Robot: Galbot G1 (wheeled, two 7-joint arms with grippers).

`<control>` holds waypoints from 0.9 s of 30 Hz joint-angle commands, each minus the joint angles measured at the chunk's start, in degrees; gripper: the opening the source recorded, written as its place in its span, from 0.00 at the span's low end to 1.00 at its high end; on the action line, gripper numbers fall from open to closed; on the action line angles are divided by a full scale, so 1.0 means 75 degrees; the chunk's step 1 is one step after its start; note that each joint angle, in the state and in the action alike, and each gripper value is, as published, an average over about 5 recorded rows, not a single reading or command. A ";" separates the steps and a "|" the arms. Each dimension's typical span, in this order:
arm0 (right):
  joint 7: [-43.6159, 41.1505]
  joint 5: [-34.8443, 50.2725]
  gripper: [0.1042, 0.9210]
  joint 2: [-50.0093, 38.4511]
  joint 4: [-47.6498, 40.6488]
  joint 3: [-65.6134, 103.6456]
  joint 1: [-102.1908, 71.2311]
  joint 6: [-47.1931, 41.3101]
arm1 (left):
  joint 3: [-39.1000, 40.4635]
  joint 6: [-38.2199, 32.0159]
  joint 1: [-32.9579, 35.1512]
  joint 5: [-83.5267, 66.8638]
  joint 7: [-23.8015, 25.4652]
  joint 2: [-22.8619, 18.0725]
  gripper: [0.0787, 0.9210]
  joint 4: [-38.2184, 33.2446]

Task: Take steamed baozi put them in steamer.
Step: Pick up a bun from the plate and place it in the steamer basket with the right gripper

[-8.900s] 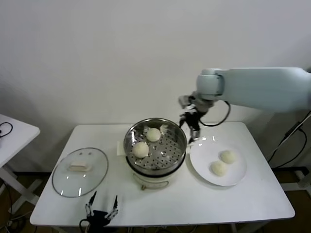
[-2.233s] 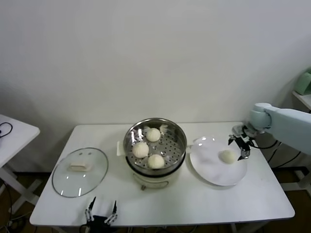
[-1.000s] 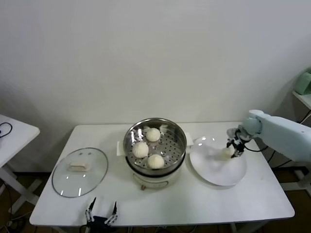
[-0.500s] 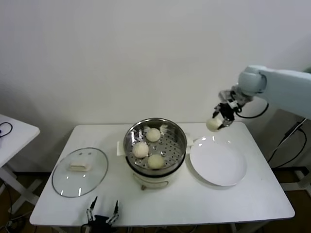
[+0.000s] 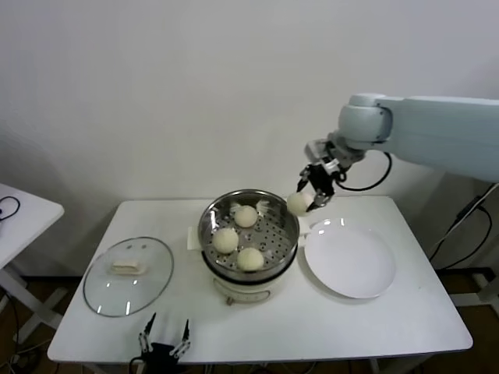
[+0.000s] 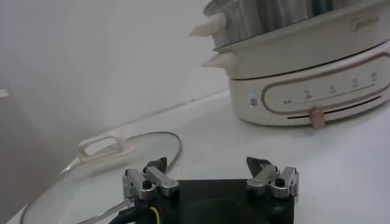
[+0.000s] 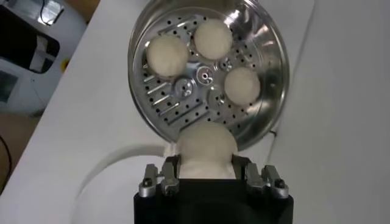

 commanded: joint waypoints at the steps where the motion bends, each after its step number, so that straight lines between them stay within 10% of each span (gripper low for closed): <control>1: 0.0672 -0.0744 0.59 0.0662 -0.0246 0.0630 -0.1806 -0.0410 | -0.0022 -0.0020 -0.0033 -0.0008 0.0003 -0.0001 0.88 0.0076; 27: 0.1628 -0.1548 0.68 0.0677 -0.0733 0.1372 -0.2905 -0.0556 | -0.0046 -0.0008 -0.0043 -0.0102 -0.0002 0.0023 0.88 -0.0044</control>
